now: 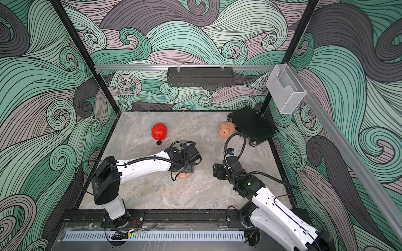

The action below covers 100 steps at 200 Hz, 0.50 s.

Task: Open piggy banks
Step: Adjust the piggy bank at the center of the board.

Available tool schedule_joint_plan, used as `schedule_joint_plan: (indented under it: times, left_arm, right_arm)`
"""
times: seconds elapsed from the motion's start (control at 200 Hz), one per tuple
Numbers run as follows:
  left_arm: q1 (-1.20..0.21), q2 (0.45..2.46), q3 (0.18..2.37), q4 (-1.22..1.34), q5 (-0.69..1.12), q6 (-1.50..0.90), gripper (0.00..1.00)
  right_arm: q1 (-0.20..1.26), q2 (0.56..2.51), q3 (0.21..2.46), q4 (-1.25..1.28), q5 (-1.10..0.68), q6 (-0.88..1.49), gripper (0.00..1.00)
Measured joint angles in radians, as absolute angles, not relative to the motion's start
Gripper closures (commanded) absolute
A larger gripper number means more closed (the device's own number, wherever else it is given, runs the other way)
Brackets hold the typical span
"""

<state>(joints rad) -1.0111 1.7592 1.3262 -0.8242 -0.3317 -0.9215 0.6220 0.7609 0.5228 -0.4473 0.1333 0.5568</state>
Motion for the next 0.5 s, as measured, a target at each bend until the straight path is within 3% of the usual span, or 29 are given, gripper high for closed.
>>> schedule_joint_plan:
  times: [0.5]
  left_arm:
    - [-1.008, 1.728, 1.288, -0.785, -0.311, -0.892, 0.26]
  right_arm:
    - [0.608, 0.829, 0.523, -0.397, 0.097, 0.577, 0.2]
